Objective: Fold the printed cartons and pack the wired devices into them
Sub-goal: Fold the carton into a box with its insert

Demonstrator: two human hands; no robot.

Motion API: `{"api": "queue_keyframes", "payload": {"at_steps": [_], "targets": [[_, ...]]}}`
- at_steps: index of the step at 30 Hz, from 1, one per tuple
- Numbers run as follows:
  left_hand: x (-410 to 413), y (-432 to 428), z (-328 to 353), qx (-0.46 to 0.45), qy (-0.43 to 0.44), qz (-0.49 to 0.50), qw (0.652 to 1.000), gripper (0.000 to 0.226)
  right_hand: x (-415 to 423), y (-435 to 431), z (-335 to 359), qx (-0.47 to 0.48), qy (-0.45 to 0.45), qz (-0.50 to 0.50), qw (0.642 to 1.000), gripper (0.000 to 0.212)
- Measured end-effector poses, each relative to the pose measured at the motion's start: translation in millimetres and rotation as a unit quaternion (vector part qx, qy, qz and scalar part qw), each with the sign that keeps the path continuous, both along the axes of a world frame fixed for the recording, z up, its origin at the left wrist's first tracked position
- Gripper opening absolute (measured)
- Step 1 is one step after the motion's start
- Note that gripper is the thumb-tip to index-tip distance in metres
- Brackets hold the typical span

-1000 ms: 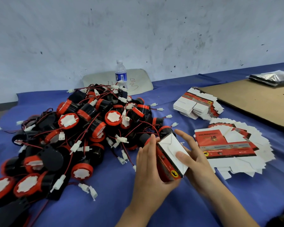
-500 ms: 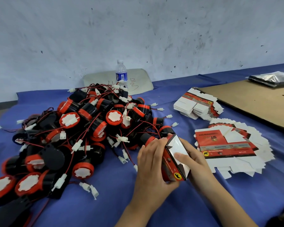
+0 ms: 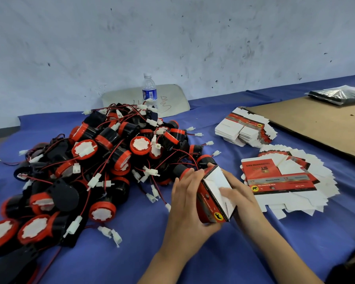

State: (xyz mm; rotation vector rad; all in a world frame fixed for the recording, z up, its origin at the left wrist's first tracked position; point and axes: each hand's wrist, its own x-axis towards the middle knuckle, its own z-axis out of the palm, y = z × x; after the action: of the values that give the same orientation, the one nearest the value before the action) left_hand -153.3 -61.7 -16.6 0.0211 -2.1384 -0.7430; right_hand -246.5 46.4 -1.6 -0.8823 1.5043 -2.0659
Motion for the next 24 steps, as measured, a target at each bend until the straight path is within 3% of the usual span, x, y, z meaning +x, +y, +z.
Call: {"api": "queue_keyframes", "payload": {"at_steps": [3,6,10,15,18,20,21,22,24], "targets": [[1.0,-1.0,-0.4,0.05,-0.029,-0.016,0.998,0.098,-4.7,2.2,3.6,-0.042,-0.08,0.006,0.996,0.046],[2.1,-6.8,-2.3,0.083,-0.069,-0.023,0.994,0.1,-7.8,6.2,6.3,-0.044,-0.079,0.01,0.996,0.048],[6.9,-11.4,-1.4,0.115,-0.109,-0.036,0.987,0.097,-7.9,10.1,5.8,-0.024,-0.046,0.088,0.995,0.071],[9.0,-14.0,3.0,0.085,-0.11,-0.031,0.99,0.095,-7.4,13.2,5.5,0.021,0.001,0.128,0.992,0.083],[5.9,-18.6,-1.9,0.033,-0.146,0.015,0.989,0.088,-3.5,11.0,4.7,-0.02,0.0,0.11,0.994,0.083],[4.9,-26.3,-2.8,-0.01,-0.156,0.076,0.985,0.083,-0.6,8.1,2.2,-0.01,0.061,0.038,0.997,0.083],[5.5,-30.2,-1.8,-0.015,-0.147,0.116,0.982,0.084,-0.5,7.6,-0.3,0.021,0.134,-0.02,0.991,0.084],[7.0,-34.3,1.0,-0.005,-0.132,0.163,0.978,0.081,-1.1,5.9,-3.4,0.069,0.234,-0.084,0.966,0.085],[10.0,-43.9,5.4,0.034,-0.097,0.264,0.959,0.067,-0.4,0.1,-6.8,0.161,0.441,-0.161,0.868,0.083]]}}
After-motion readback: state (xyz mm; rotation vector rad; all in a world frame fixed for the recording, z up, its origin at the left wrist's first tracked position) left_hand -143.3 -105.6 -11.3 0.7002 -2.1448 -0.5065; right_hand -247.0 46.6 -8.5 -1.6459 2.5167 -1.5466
